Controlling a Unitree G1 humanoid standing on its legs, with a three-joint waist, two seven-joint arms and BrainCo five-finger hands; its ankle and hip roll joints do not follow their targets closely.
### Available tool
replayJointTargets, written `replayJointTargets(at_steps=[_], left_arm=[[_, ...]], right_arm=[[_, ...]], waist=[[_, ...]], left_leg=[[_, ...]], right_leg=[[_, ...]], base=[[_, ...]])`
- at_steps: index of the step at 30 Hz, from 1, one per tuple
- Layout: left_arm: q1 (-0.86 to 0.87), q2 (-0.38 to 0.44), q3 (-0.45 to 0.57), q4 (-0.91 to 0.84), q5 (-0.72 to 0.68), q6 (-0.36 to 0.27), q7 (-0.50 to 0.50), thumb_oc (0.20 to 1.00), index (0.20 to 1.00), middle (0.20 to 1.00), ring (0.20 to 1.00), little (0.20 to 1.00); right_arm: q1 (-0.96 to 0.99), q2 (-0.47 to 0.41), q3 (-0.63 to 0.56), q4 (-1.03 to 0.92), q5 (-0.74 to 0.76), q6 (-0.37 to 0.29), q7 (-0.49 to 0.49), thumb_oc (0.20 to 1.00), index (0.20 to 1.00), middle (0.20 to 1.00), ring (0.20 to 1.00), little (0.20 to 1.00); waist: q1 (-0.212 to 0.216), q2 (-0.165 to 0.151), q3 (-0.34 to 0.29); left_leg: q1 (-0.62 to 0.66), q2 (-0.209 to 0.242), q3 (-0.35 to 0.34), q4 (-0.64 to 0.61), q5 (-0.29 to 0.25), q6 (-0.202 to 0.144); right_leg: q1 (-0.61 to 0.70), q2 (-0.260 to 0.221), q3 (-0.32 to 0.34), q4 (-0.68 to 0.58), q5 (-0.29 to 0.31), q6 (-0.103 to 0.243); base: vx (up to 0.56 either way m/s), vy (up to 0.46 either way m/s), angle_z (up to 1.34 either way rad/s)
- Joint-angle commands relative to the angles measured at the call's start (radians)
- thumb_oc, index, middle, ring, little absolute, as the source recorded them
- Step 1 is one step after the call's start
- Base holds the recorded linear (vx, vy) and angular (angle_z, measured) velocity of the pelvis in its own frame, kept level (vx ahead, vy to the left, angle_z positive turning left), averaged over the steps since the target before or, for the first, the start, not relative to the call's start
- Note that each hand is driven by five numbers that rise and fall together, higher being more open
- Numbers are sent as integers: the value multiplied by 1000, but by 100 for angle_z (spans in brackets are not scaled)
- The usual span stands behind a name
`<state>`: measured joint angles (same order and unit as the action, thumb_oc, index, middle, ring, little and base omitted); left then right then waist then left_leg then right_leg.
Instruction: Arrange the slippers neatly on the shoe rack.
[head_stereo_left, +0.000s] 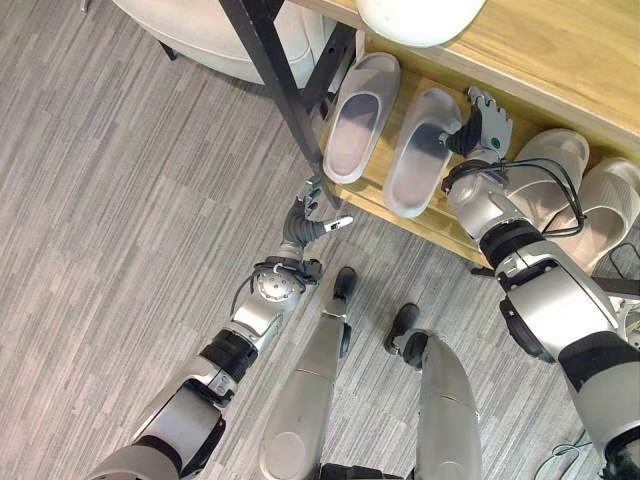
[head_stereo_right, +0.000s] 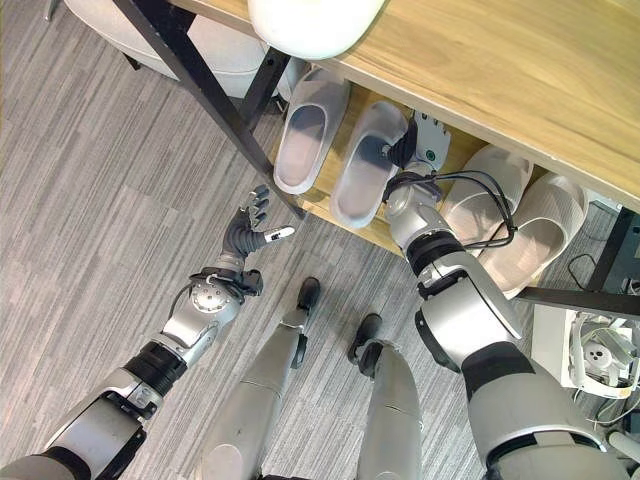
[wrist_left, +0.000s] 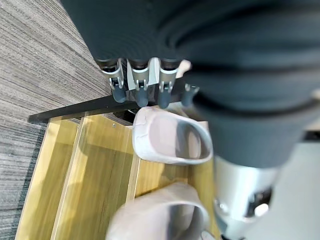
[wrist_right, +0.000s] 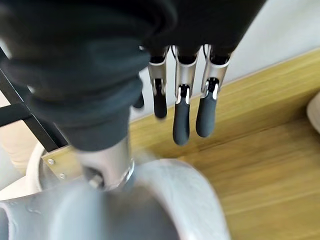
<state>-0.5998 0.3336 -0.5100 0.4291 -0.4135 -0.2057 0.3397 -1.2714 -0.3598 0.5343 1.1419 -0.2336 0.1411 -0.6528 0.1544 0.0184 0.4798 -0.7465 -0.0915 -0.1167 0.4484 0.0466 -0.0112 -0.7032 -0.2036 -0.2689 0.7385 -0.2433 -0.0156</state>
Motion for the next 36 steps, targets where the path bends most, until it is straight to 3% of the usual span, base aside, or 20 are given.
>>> replayJointTargets(at_steps=[1,4,5,6,8,10,13,18,19,21,23,31,36], left_arm=[[15,-8,0,-65,-6,-41,-7,1000,1000,1000,1000,1000],[43,1,7,-68,-11,-38,-10,1000,1000,1000,1000,1000],[46,3,7,-68,-10,-37,-10,1000,1000,1000,1000,1000],[48,2,4,-66,-10,-34,-10,1000,1000,1000,1000,1000],[51,2,5,-64,-11,-31,-9,1000,1000,1000,1000,1000],[52,2,5,-60,-6,-26,-6,1000,1000,1000,1000,1000],[62,3,9,-45,3,-13,-8,1000,1000,1000,1000,1000],[93,24,2,-49,20,14,-52,1000,1000,1000,1000,1000],[97,26,0,-52,21,18,-58,1000,1000,1000,1000,1000],[100,29,-5,-58,22,23,-68,1000,1000,1000,1000,1000],[102,30,-7,-58,22,24,-71,1000,1000,1000,1000,1000],[104,29,-19,-44,17,31,-90,1000,1000,1000,1000,1000],[109,40,-36,-50,5,31,-101,1000,1000,1000,1000,1000]], right_arm=[[-69,-27,17,-27,28,-21,-25,1000,1000,1000,1000,1000],[-37,6,-26,-49,101,-48,-16,1000,1000,1000,1000,1000],[-32,10,-38,-53,123,-55,-17,1000,1000,1000,1000,1000],[-21,19,-63,-53,171,-73,-26,1000,1000,1000,1000,1000],[-13,26,-76,-51,199,-80,-23,1000,1000,1000,1000,1000],[12,40,-121,-61,284,-110,-32,1000,1000,1000,1000,1000],[72,87,-202,-78,454,-173,-28,1000,1000,1000,1000,1000],[145,161,-300,10,792,-245,110,1000,1000,1000,1000,1000],[150,168,-305,19,829,-248,124,1000,1000,1000,1000,1000],[150,176,-320,43,901,-255,153,1000,1000,1000,1000,1000],[146,180,-322,52,930,-258,163,1000,1000,1000,1000,1000],[79,205,-299,12,1097,-302,236,1000,1000,1000,1000,1000],[-7,148,-296,16,1101,-318,243,1000,1000,1000,1000,1000]], waist=[[22,-1,-37],[15,-7,-39],[14,-5,-37],[12,-4,-37],[10,-7,-41],[6,-6,-38],[-2,-10,-38],[8,-4,-40],[11,-5,-44],[22,2,-40],[26,1,-44],[64,21,-39],[78,26,-38]], left_leg=[[20,15,-10,131,-231,17],[34,18,-5,154,-249,20],[25,18,-3,145,-217,23],[28,20,-1,145,-218,23],[41,20,-2,152,-250,21],[36,21,1,141,-218,24],[60,25,6,126,-218,25],[95,25,7,98,-217,24],[111,25,4,102,-248,21],[102,21,4,97,-219,23],[114,19,1,107,-252,21],[111,15,-11,103,-246,16],[110,11,-18,109,-249,16]], right_leg=[[94,-16,86,-83,-24,120],[108,-13,95,-69,-33,114],[99,-15,87,-78,-5,107],[101,-17,87,-79,-5,108],[113,-15,95,-73,-30,115],[108,-17,88,-83,-2,108],[126,-13,91,-92,-1,108],[162,-16,86,-123,7,114],[176,-15,91,-118,-19,122],[172,-20,80,-123,5,116],[183,-20,86,-113,-23,123],[181,-28,71,-99,-31,124],[186,-34,65,-88,-40,124]], base=[[0,0,0],[-23,21,-3],[-83,45,-9],[-5,15,-11],[88,-6,-9],[-83,51,-3],[-16,27,-4],[21,-7,0],[0,0,0],[18,-15,5],[115,-41,7],[10,-12,4],[17,-28,8]])
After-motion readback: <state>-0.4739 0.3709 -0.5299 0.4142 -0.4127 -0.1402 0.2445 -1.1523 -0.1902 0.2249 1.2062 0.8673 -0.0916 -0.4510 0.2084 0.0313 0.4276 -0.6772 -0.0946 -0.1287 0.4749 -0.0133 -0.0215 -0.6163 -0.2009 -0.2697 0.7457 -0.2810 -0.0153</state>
